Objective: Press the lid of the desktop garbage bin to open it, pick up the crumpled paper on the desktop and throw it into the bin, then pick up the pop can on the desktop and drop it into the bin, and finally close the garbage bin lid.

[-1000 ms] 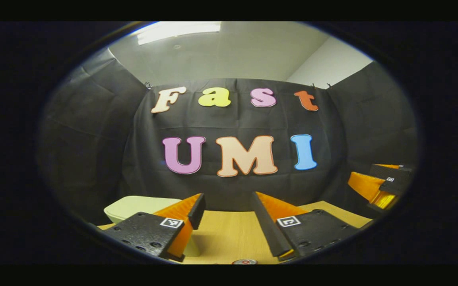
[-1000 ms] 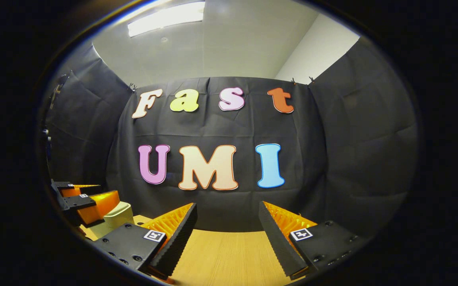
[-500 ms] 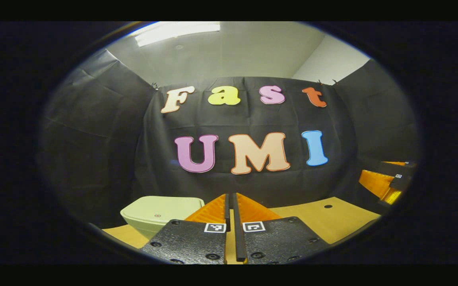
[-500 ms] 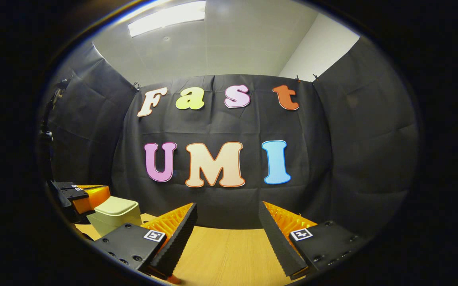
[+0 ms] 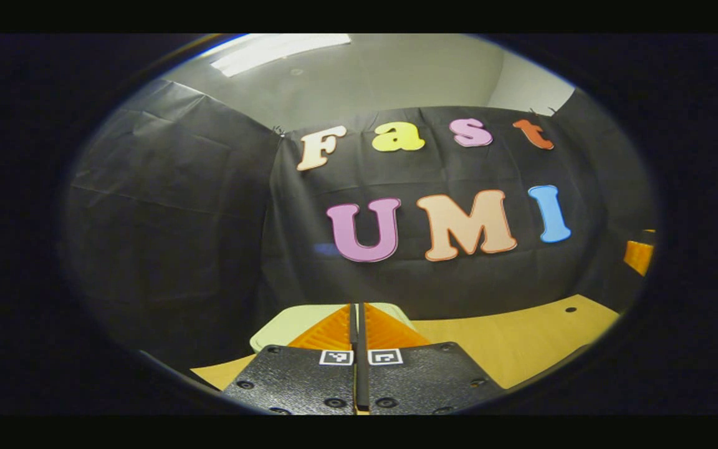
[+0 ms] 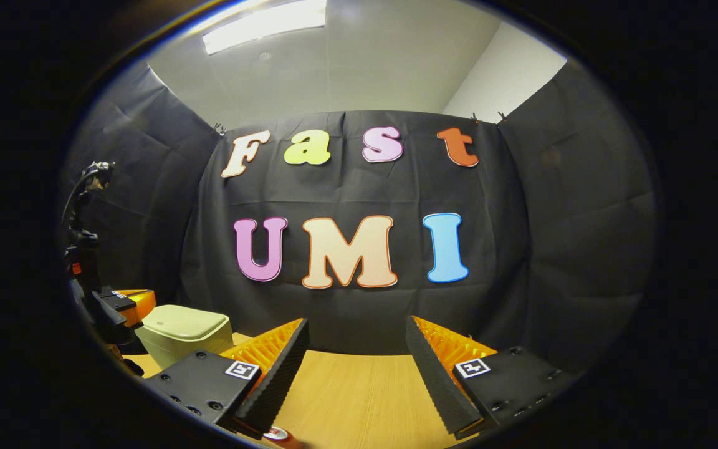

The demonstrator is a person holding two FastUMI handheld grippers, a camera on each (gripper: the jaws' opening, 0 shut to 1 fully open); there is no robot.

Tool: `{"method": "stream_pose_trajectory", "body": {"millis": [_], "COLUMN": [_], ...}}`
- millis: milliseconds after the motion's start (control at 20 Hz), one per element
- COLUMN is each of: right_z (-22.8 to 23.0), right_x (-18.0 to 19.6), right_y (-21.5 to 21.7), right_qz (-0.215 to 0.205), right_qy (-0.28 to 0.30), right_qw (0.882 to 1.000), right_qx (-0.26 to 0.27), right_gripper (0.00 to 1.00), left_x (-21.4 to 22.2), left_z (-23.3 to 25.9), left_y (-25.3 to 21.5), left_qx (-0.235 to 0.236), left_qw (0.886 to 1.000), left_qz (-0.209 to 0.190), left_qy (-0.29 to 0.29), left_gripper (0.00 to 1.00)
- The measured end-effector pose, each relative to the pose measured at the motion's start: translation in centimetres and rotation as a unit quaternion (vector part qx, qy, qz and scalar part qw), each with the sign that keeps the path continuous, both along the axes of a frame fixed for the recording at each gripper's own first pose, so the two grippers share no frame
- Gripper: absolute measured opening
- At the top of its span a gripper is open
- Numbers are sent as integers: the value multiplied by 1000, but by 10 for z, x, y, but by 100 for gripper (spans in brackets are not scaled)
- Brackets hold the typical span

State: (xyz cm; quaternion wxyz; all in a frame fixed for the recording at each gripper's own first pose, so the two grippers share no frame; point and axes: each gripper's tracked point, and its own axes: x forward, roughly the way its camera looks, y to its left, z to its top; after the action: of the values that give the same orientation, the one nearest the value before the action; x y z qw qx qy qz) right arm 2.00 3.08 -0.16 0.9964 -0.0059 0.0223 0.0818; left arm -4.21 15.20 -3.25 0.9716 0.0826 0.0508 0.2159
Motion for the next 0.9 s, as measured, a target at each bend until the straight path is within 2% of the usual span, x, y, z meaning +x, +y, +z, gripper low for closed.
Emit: {"method": "stream_pose_trajectory", "body": {"millis": [150, 450, 500, 600, 700, 800, 900], "right_z": [-10, -20, -21, -23, -23, -22, -25], "right_x": [1, 1, 1, -1, -1, 0, 2], "right_y": [11, 28, 32, 37, 39, 39, 33], "right_qz": [-4, -11, -7, -1, 8, 19, 30], "right_qy": [15, 27, 30, 32, 32, 34, 42], "right_qw": [1000, 999, 999, 999, 999, 999, 999], "right_qx": [-6, -19, -21, -29, -27, -22, -17], "right_gripper": [98, 98, 98, 98, 98, 100, 98], "left_x": [3, 4, 5, 2, 3, 4, 4], "left_z": [-20, -54, -53, -62, -59, -42, -38], "left_y": [22, 29, 30, 30, 30, 28, 30], "left_qx": [-16, -25, -25, -66, -61, -62, -70], "left_qw": [1000, 998, 998, 997, 997, 998, 997], "left_qz": [5, -14, -16, -10, -8, -16, -7], "left_qy": [23, 58, 54, 48, 50, 14, 19], "left_gripper": [0, 0, 0, 0, 0, 0, 0]}}
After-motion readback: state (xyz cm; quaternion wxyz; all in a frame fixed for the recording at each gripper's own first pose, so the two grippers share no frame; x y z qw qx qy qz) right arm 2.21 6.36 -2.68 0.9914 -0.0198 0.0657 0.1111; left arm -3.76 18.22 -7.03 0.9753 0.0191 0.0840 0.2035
